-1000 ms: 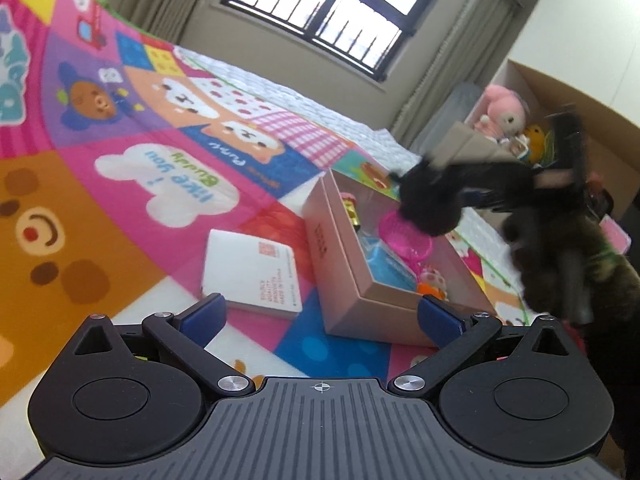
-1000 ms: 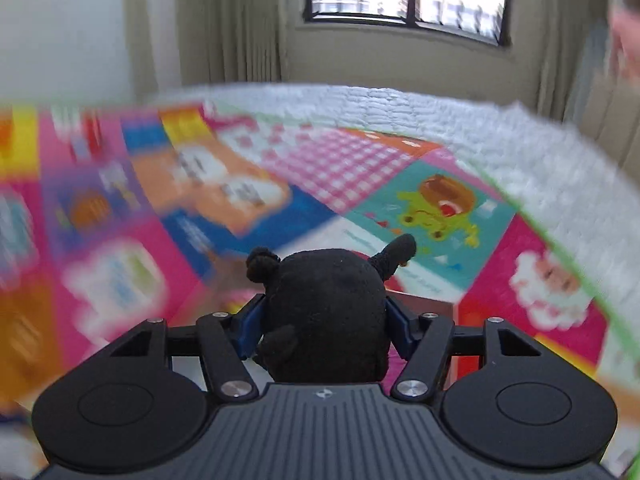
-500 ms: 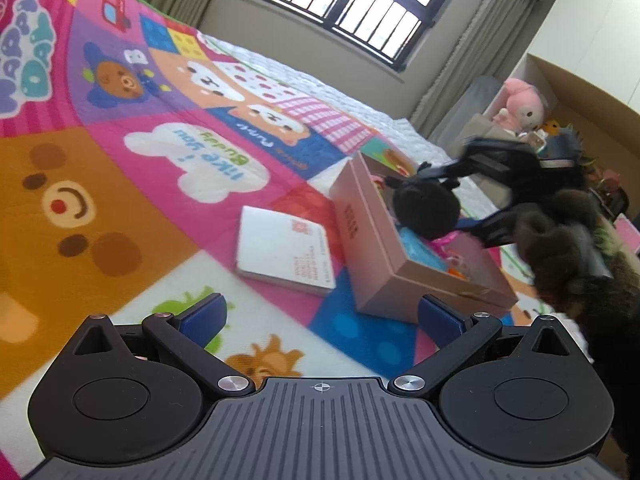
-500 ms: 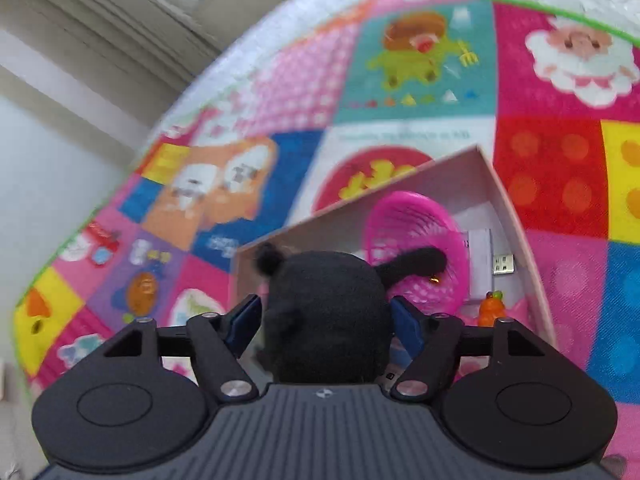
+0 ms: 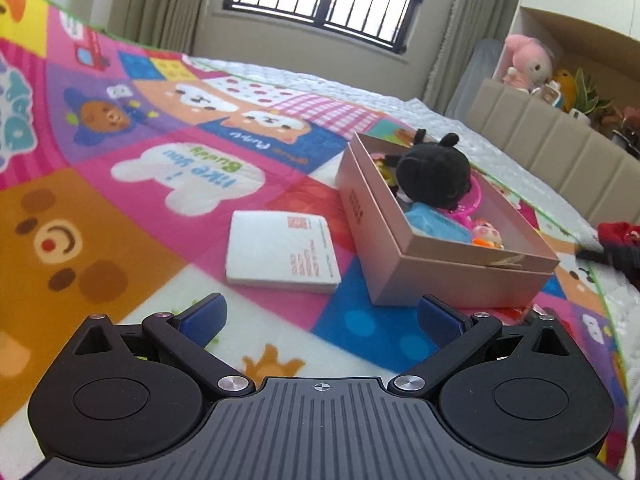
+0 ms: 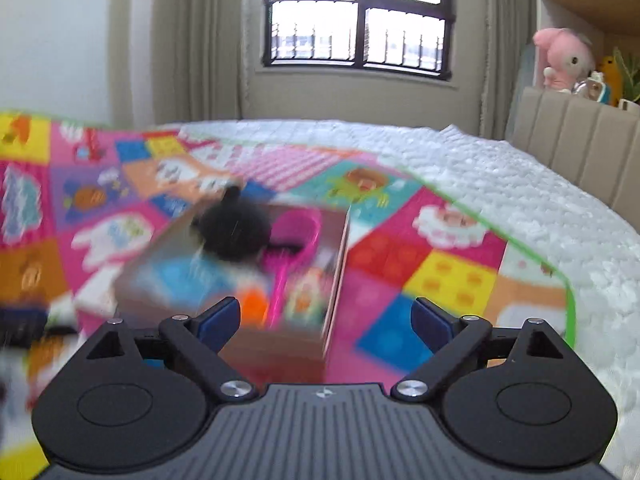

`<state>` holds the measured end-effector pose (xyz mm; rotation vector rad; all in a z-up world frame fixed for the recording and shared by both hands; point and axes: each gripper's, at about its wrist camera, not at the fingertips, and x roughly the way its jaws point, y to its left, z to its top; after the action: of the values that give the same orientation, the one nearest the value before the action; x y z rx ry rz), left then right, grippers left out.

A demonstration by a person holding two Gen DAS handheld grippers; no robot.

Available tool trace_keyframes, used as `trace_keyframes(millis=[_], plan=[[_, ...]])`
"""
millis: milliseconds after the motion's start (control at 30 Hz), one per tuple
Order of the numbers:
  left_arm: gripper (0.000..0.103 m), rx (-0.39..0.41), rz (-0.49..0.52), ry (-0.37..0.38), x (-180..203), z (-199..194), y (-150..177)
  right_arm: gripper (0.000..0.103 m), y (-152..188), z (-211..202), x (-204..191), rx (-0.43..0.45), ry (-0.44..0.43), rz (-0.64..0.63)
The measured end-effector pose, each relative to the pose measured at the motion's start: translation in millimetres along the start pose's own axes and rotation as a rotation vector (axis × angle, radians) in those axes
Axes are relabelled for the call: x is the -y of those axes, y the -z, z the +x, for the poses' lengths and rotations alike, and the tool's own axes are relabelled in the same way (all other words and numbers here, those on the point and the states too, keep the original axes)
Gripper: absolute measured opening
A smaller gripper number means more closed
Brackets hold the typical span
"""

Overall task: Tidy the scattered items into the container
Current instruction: 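Grasp the white card packet on the mat with the right gripper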

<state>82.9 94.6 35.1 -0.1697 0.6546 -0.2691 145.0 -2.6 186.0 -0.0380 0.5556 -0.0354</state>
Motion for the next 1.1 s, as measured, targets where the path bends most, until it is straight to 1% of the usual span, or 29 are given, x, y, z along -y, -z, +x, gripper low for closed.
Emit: trace_keyframes(millis=[67,133,233,300,333,400,433,467,500,533,567,633,667,733,767,800,833,900,967,1000,1033,1067,1100], plan=[[0.103,-0.012,-0.017,-0.04,-4.3,9.5,-7.3,0.093,19.8,-4.1,-10.8,0.008,0.014,-0.028],[0.103,-0.03,-0.034,-0.071,-9.9,19.1,-14.6,0.093,34.5,-10.1,-16.3,0.016,-0.003,-0.027],[0.103,-0.034,0.014,-0.141,-12.8,26.3,-23.2,0.093,49.2,-17.0,-18.8,0.011,-0.058,-0.003],[0.103,-0.02,0.027,-0.181,-16.5,28.0,-31.4,0.093,55.6,-19.5,-21.7,0.013,-0.053,-0.015],[0.103,-0.018,0.014,-0.198,-19.7,28.4,-36.4,0.093,57.7,-20.2,-21.9,0.013,-0.053,-0.023],[0.103,-0.008,-0.052,-0.238,-27.5,22.0,-43.2,0.092,54.9,-20.9,-21.1,0.006,-0.079,-0.015],[0.103,0.0,-0.082,-0.247,-30.3,16.2,-43.3,0.088,49.7,-21.3,-22.5,0.002,-0.107,-0.006],[0.103,0.0,-0.098,-0.252,-31.5,8.9,-40.0,0.079,41.9,-21.5,-25.6,0.0,-0.141,-0.001],[0.103,-0.006,-0.098,-0.252,-30.6,0.9,-34.4,0.073,32.7,-21.0,-30.4,-0.006,-0.182,-0.006],[0.103,-0.016,-0.09,-0.239,-28.0,-9.2,-25.3,0.059,20.9,-19.2,-37.9,-0.019,-0.228,-0.017],[0.103,-0.027,-0.083,-0.218,-24.8,-18.1,-16.7,0.047,9.4,-15.2,-46.1,-0.035,-0.266,-0.03],[0.103,-0.061,-0.062,-0.154,-16.9,-33.4,0.6,0.043,-17.2,-3.0,-67.8,-0.077,-0.357,-0.047],[0.103,-0.077,-0.038,-0.125,-11.9,-39.7,8.9,0.043,-29.7,5.2,-79.2,-0.1,-0.405,-0.052],[0.103,-0.08,0.013,-0.109,-3.6,-51.8,23.1,0.043,-57.0,30.1,-106.0,-0.163,-0.496,-0.066],[0.103,-0.073,0.028,-0.114,-1.5,-55.8,28.4,0.043,-69.4,44.5,-119.2,-0.189,-0.514,-0.076],[0.103,-0.068,0.034,-0.121,-1.2,-59.7,32.9,0.043,-81.4,60.6,-134.3,-0.208,-0.509,-0.097],[0.103,-0.065,0.032,-0.127,-2.3,-63.5,37.0,0.043,-92.3,78.3,-150.1,-0.214,-0.477,-0.129],[0.103,-0.066,0.008,-0.125,-6.6,-68.5,43.1,0.039,-107.1,116.2,-179.7,-0.215,-0.359,-0.226],[0.103,-0.06,-0.026,-0.113,-13.2,-74.5,46.4,0.03,-111.0,152.8,-206.5,-0.22,-0.232,-0.351],[0.103,-0.056,-0.038,-0.109,-16.6,-77.6,47.5,0.027,-110.0,172.0,-216.5,-0.244,-0.17,-0.407],[0.103,-0.053,-0.046,-0.107,-20.3,-79.9,47.7,0.019,-107.6,187.6,-222.9,-0.276,-0.125,-0.447],[0.103,-0.053,-0.049,-0.108,-22.9,-81.4,48.2,0.014,-104.8,200.0,-227.9,-0.31,-0.093,-0.483],[0.103,-0.053,-0.05,-0.111,-25.2,-82.6,48.5,0.013,-101.6,208.7,-232.5,-0.336,-0.077,-0.52]])
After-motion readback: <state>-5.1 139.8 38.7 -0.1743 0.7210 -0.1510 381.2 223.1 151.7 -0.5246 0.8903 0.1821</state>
